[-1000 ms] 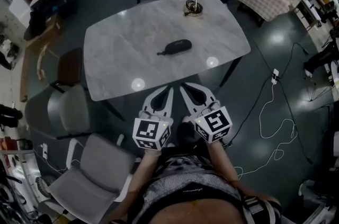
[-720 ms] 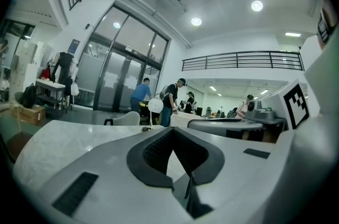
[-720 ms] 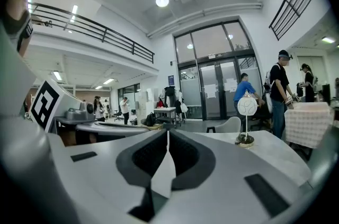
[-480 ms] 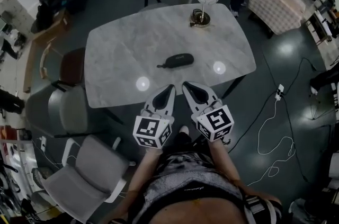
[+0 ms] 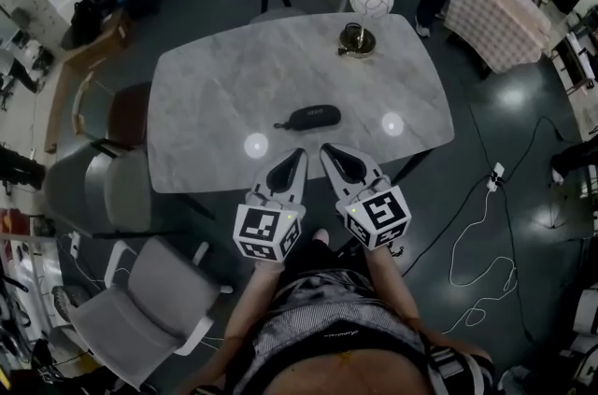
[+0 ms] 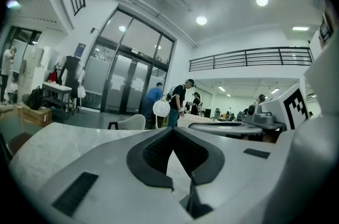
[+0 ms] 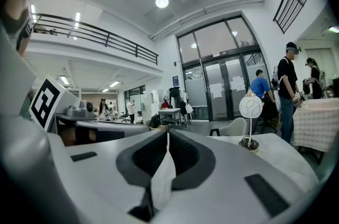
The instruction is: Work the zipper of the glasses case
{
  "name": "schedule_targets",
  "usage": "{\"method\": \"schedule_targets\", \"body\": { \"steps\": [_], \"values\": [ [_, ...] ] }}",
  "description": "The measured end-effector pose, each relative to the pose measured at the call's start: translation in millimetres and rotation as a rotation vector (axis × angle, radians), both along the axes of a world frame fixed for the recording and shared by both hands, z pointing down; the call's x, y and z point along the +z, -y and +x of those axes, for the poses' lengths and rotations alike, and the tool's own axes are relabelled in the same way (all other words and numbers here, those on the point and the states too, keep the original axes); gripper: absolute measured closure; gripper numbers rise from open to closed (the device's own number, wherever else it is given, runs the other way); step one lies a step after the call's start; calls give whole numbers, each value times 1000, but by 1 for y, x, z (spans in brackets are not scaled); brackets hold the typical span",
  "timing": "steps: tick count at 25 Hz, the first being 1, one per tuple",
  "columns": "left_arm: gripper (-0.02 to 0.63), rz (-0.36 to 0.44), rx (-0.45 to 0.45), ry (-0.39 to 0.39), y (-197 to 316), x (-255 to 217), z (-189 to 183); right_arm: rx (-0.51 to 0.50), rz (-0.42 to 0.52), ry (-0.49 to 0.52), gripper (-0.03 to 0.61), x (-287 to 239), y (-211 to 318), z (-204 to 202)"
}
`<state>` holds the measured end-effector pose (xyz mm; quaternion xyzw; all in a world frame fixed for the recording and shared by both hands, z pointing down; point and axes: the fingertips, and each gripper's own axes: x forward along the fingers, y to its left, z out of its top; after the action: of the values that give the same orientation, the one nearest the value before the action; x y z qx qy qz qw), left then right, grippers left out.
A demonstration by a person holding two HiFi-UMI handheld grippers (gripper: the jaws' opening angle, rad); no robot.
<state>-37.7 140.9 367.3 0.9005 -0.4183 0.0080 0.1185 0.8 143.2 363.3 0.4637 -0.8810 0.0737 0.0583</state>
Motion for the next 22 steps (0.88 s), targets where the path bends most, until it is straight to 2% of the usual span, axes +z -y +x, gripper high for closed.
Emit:
{"method": "schedule_targets", "body": {
  "steps": [6,14,22],
  "values": [
    [614,-3,7,15,32,2,-6,50,2,8,514,0,26,8],
    [614,11,92,-2,93,-1,9,137,3,-9,514,0,81,25],
    [614,-7,171,-43,151,12,6,171,0,-54,514,7,140,15]
  ]
}}
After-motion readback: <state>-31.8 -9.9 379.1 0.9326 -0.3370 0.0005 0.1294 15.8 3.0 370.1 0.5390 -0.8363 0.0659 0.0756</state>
